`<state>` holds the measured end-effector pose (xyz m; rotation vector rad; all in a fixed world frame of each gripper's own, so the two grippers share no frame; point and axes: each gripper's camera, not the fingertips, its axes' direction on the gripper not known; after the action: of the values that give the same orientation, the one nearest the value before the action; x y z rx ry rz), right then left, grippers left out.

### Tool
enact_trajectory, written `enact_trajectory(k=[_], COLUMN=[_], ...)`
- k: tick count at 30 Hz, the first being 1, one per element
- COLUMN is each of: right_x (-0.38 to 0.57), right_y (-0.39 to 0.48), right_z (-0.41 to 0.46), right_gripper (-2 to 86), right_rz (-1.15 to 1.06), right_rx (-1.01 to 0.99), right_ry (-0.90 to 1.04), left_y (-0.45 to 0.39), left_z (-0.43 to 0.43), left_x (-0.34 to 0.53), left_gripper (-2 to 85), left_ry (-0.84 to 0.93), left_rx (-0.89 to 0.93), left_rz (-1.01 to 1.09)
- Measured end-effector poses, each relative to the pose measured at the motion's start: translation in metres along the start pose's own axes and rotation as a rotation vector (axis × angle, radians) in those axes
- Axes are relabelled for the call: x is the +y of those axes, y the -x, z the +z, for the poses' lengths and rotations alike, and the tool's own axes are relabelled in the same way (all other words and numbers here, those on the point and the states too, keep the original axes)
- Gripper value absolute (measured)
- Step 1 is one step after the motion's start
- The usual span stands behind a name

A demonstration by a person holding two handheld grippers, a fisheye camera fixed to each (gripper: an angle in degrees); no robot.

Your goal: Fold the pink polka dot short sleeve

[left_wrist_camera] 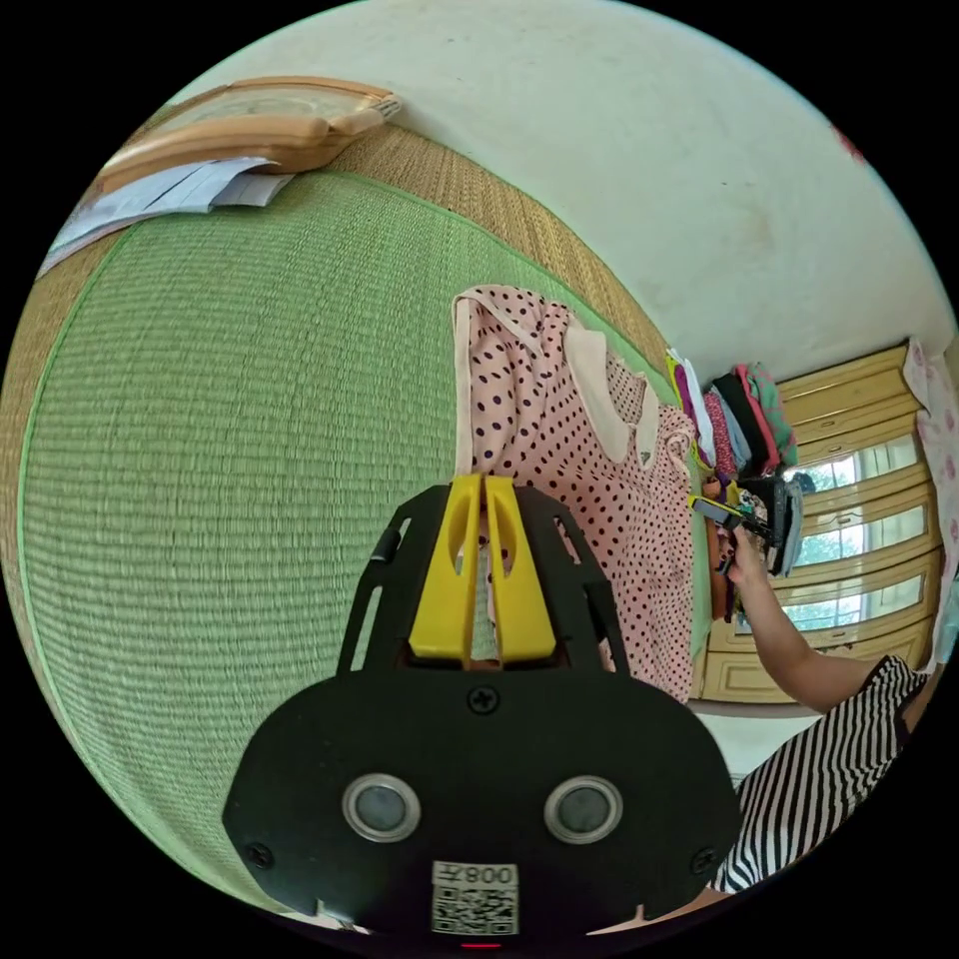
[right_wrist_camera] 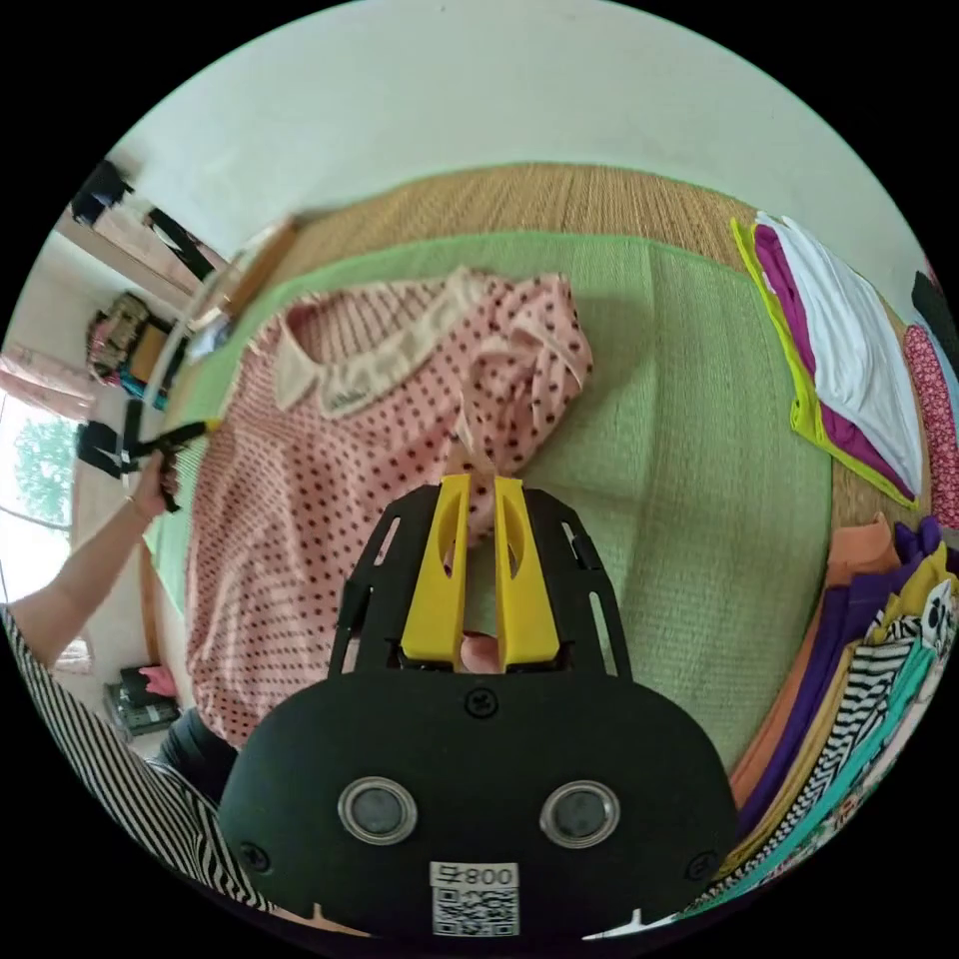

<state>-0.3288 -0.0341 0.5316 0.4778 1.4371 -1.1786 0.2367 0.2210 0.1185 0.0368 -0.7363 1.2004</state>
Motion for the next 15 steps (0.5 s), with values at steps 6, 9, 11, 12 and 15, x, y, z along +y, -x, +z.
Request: enact_trajectory(k=[6,9,11,12,15], right_x=[0.036,0.049,0.053,0.053,0.035], right_y=[-0.033,-0.042,-0.043,-0.040,-0.024], right_z=[0.021,0.025,0.022,0.017,0.015], right_gripper=[0.0,-0.3,-0.2,-0.2,0.1], right_rz=[0.076,0.098,0.115,0.114,0.068], right_rx=[-0.055,-0.033,-0.058,-0.071,-0.084], right_ry=[-0.014,-0.017,-0.056,-0.103,-0.171], left_y=[-0.011,-0.009,-0.007,-0.008,-0.015], left_z=[-0.011,-0.017,-0.024,-0.026,-0.037], left_x=[-0.011,-0.012,-0.015,-0.016,-0.030], left_gripper=[0.5,0.7,1.0,1.1,1.4], left_ry=[0.026,0.012,-0.028,-0.044,-0.117], left_rx=[-0.181,-0.204,-0.160,-0.151,-0.115], left_rz=[0.069,0.061,0.045,0.047,0.067])
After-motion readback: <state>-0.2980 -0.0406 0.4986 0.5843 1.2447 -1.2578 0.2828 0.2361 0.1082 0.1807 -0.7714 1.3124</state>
